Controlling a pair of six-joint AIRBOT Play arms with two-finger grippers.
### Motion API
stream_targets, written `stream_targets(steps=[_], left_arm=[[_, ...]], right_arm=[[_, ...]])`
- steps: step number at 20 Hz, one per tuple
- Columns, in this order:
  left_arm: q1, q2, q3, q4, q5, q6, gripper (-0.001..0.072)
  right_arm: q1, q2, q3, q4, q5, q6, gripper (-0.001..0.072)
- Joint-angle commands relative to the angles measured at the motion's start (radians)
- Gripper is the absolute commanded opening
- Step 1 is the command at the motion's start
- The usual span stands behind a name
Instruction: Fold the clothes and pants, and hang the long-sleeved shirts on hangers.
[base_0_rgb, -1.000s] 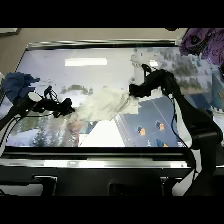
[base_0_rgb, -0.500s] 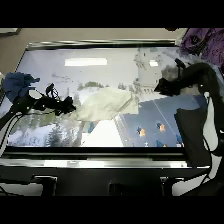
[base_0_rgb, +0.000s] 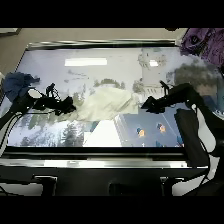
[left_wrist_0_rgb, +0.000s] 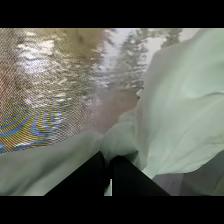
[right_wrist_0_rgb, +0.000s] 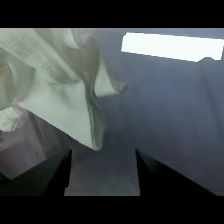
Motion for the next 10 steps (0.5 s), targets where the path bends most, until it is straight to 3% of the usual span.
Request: stream_targets(steps=[1, 6, 7, 9, 10], left_arm=[[0.001, -0.001, 0.001, 0.0, -0.001, 0.001, 0.0021], [0.001, -0.001, 0.001, 0.0, -0.001, 0.001, 0.0021], [0.001, -0.001, 0.001, 0.0, -0.001, 0.001, 0.002], [0.001, 0.0, 0.001, 0.0, -0.001, 0.001, 0.002], [0.001, 0.004, 0.002, 0.0, 0.008, 0.007, 0.0019]], right_arm=[[0.084, -0.024, -0.023, 0.023, 0.107, -0.008, 0.047], [0.165, -0.037, -0.023, 0.024, 0.215, 0.039, 0.0465], [0.17, -0.046, -0.023, 0.024, 0.214, 0.05, 0.0378], [0.169, -0.046, -0.022, 0.032, 0.201, 0.049, 0.0034], [0.168, -0.031, -0.017, 0.039, 0.189, 0.043, 0.0034]])
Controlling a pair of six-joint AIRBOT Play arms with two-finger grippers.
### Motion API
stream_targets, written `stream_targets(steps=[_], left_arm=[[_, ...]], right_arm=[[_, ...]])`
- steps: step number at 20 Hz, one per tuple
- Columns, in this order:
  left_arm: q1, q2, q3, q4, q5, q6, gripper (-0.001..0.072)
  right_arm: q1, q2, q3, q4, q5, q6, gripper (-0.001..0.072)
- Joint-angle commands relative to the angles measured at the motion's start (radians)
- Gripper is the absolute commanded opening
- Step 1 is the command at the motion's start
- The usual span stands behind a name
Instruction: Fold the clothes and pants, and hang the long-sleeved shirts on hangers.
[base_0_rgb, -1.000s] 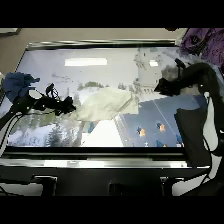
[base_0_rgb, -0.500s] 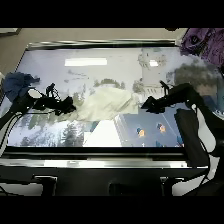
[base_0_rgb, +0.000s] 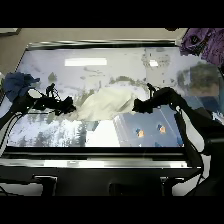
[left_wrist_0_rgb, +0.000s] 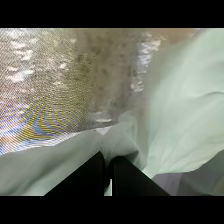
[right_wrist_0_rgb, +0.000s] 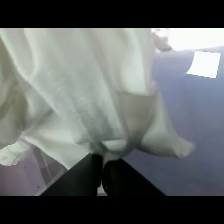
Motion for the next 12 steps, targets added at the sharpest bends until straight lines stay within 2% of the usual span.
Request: stream_targets(steps=[1, 3, 8, 12], left_arm=[[0.001, 0.012, 0.016, 0.0, 0.016, 0.039, 0.0018], [0.001, 0.033, 0.097, 0.006, 0.003, 0.082, 0.0017], [0.001, 0.145, 0.52, 0.173, -0.11, 0.072, 0.0017], [0.001, 0.296, 0.808, 0.401, -0.144, -0.05, 0.0018]], right_arm=[[0.012, 0.027, 0.021, 0.011, -0.017, -0.021, 0.0034], [0.012, 0.077, 0.11, -0.043, -0.071, -0.019, 0.0033], [0.012, 0.258, 0.486, -0.273, -0.128, 0.063, 0.0033], [0.012, 0.468, 0.712, -0.545, -0.152, 0.136, 0.0034]])
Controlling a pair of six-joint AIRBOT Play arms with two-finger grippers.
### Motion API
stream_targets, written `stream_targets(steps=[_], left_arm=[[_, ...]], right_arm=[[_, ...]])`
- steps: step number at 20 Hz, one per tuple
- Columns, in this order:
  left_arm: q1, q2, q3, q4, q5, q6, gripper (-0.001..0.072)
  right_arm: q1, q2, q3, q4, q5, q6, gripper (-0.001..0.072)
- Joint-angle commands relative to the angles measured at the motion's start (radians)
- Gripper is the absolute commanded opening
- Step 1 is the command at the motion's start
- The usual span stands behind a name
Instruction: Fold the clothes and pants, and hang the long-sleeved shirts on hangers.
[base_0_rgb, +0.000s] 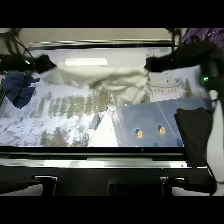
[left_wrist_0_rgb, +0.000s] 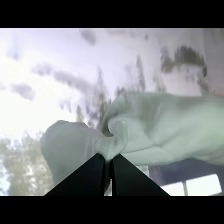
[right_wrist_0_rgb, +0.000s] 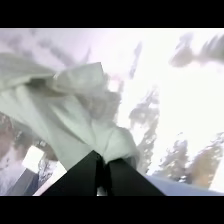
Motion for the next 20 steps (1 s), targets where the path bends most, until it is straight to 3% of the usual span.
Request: stream_targets(steps=[1, 5, 10, 14, 20], left_arm=[[0.001, 0.142, 0.227, 0.235, -0.044, -0.117, 0.0018], [0.001, 0.351, 0.24, 0.389, -0.121, -0.286, 0.0019], [0.001, 0.486, 0.238, 0.411, -0.288, -0.362, 0.0019], [0.001, 0.459, 0.168, 0.409, -0.291, -0.369, 0.0019], [-0.001, 0.243, -0.116, 0.351, -0.246, -0.368, 0.002]], right_arm=[[0.0, 0.203, 0.159, -0.266, -0.007, 0.076, 0.0034], [0.0, 0.461, 0.159, -0.418, -0.039, 0.137, 0.0034], [0.0, 0.582, 0.159, -0.417, -0.105, 0.218, 0.0034], [0.0, 0.461, 0.158, -0.338, -0.155, 0.22, 0.0034], [0.002, 0.03, 0.106, -0.186, -0.189, 0.22, 0.0034]])
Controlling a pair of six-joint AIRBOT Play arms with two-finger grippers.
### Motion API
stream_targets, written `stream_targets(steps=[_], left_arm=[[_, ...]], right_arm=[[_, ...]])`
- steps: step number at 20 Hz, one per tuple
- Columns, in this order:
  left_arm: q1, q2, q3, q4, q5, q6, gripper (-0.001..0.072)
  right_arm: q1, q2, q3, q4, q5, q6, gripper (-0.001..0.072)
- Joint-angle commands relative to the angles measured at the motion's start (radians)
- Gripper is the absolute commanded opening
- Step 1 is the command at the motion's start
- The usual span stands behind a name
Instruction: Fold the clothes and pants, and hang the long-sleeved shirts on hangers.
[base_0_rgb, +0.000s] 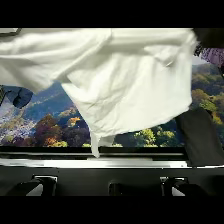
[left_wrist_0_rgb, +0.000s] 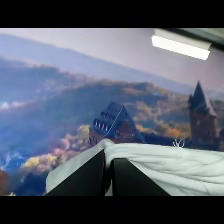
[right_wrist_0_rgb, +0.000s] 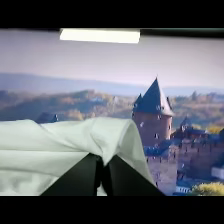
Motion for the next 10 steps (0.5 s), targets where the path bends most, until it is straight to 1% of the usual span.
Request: stream_targets(steps=[1, 4, 5, 8, 10], left_arm=[[-0.001, -0.151, -0.173, -0.008, 0.061, -0.003, 0.002], [-0.001, -0.345, -0.288, -0.063, 0.196, 0.0, 0.0021], [-0.001, -0.42, -0.306, -0.103, 0.238, 0.018, 0.0021], [-0.001, -0.616, -0.306, -0.271, 0.304, 0.126, 0.0021], [-0.001, -0.689, -0.306, -0.391, 0.33, 0.198, 0.0021]], right_arm=[[0.001, -0.27, -0.03, 0.081, -0.014, 0.003, 0.0034], [0.001, -0.509, -0.032, 0.141, 0.022, 0.003, 0.0034], [0.001, -0.581, -0.032, 0.171, 0.044, 0.003, 0.0034], [0.001, -0.731, -0.032, 0.246, 0.102, 0.027, 0.0034], [0.001, -0.768, -0.032, 0.275, 0.117, 0.033, 0.0033]])
